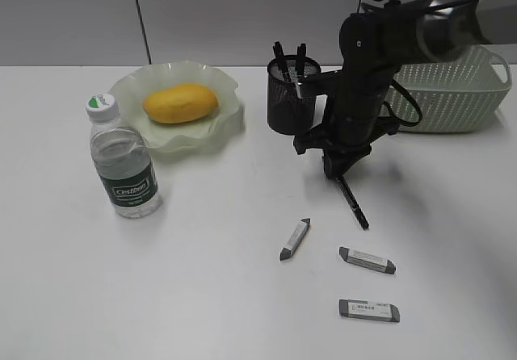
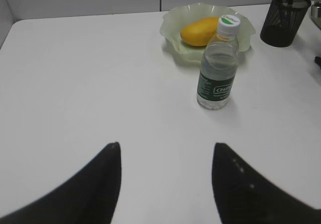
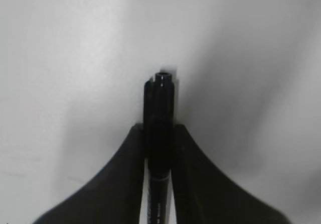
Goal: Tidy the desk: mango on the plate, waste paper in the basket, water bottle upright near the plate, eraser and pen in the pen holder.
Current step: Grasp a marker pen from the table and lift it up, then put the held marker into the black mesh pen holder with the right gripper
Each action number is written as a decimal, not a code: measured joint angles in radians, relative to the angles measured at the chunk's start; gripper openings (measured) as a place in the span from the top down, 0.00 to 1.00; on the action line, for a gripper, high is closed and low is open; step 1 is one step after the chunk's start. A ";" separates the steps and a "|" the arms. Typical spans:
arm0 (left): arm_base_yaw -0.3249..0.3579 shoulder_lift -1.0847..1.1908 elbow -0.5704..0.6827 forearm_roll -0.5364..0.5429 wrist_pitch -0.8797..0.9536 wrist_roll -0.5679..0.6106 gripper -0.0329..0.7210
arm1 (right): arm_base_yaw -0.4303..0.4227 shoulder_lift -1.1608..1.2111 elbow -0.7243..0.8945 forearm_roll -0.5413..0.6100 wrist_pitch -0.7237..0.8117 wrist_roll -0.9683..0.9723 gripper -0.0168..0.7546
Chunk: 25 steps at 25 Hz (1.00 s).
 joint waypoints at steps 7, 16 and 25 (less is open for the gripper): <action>0.000 0.000 0.000 0.000 0.000 0.000 0.39 | 0.000 -0.317 0.194 -0.063 -0.452 0.047 0.81; 0.000 0.000 0.000 -0.001 0.000 0.000 0.41 | -0.028 -0.322 0.505 0.000 -1.686 -0.042 0.81; 0.000 0.000 0.000 -0.001 0.000 0.000 0.41 | -0.031 -0.094 0.398 0.010 -1.733 -0.051 0.81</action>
